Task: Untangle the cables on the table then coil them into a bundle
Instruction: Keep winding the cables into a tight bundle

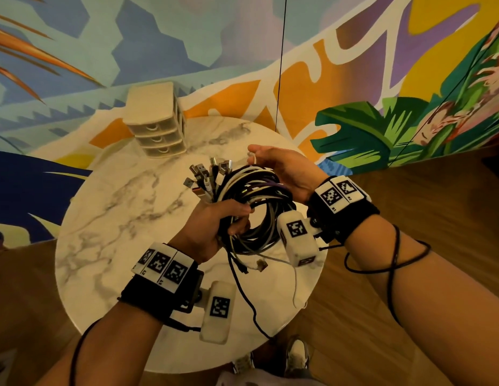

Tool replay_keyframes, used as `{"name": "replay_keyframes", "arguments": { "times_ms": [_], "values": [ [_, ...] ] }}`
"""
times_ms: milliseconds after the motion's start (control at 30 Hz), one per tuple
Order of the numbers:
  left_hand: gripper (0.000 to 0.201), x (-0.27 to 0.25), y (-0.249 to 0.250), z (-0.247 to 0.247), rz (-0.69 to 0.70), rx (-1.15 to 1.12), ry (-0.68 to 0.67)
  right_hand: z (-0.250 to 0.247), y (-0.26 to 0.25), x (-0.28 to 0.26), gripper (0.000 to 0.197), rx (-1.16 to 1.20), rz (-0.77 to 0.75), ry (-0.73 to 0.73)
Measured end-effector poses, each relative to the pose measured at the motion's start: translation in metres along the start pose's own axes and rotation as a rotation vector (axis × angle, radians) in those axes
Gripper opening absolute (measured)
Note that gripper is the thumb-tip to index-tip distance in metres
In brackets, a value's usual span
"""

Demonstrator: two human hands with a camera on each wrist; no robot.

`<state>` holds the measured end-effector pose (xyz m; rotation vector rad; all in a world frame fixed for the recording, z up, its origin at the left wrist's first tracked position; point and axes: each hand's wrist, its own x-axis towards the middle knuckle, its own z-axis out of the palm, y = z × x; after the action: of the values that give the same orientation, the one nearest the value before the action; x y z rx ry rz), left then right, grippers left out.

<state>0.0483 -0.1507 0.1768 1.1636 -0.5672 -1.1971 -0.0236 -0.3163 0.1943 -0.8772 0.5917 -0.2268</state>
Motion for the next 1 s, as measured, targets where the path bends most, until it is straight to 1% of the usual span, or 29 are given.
{"name": "replay_keyframes", "arguments": {
  "times_ms": [100,167,300,367,400,467,500,533,600,633,667,700,767,833,900,933,967,1000],
  "values": [
    [0.035,0.0,0.0,-0.004,-0.002,0.001,-0.005,-0.003,0.003,-0.001,0.017,-0.058,-0.006,0.021],
    [0.032,0.001,0.0,-0.006,0.012,0.011,0.005,-0.004,0.005,-0.002,0.023,-0.13,-0.012,0.013],
    [0.032,0.006,0.002,-0.01,0.044,-0.03,0.066,-0.013,0.01,-0.004,0.033,-0.226,0.013,0.05],
    [0.034,0.008,0.003,-0.014,0.037,-0.053,0.112,-0.02,0.014,-0.01,0.037,-0.266,-0.008,0.024],
    [0.033,0.009,0.003,-0.016,0.028,-0.059,0.136,-0.023,0.016,-0.013,0.037,-0.283,-0.031,-0.028],
    [0.028,0.01,0.004,-0.016,0.018,-0.068,0.167,-0.024,0.021,-0.019,0.03,-0.317,-0.088,-0.149],
    [0.023,0.01,0.004,-0.015,0.017,-0.073,0.173,-0.022,0.023,-0.022,0.028,-0.361,-0.119,-0.176],
    [0.018,0.011,0.005,-0.014,0.014,-0.074,0.179,-0.02,0.025,-0.023,0.034,-0.463,-0.169,-0.161],
    [0.012,0.011,0.005,-0.011,0.008,-0.074,0.179,-0.017,0.027,-0.022,0.048,-0.762,-0.326,-0.077],
    [0.012,0.011,0.004,-0.01,0.013,-0.076,0.174,-0.017,0.027,-0.021,0.048,-0.867,-0.391,-0.047],
    [0.012,0.012,0.004,-0.009,0.022,-0.077,0.169,-0.015,0.026,-0.021,0.046,-0.915,-0.427,-0.031],
    [0.011,0.012,0.003,-0.009,0.032,-0.075,0.167,-0.016,0.027,-0.02,0.043,-0.915,-0.437,-0.031],
    [0.011,0.012,0.003,-0.009,0.043,-0.071,0.172,-0.016,0.027,-0.022,0.043,-0.892,-0.418,-0.051],
    [0.012,0.012,0.005,-0.01,0.053,-0.075,0.202,-0.018,0.03,-0.025,0.053,-0.794,-0.346,-0.061],
    [0.012,0.012,0.01,-0.012,0.084,-0.092,0.239,-0.024,0.037,-0.03,0.06,-0.588,-0.188,-0.009],
    [0.012,0.013,0.014,-0.013,0.105,-0.094,0.259,-0.028,0.043,-0.034,0.059,-0.515,-0.108,0.02],
    [0.013,0.014,0.018,-0.013,0.127,-0.089,0.282,-0.032,0.052,-0.039,0.054,-0.501,-0.035,0.03],
    [0.016,0.015,0.022,-0.014,0.152,-0.083,0.309,-0.033,0.063,-0.045,0.046,-0.533,0.041,-0.004]
  ]
}}
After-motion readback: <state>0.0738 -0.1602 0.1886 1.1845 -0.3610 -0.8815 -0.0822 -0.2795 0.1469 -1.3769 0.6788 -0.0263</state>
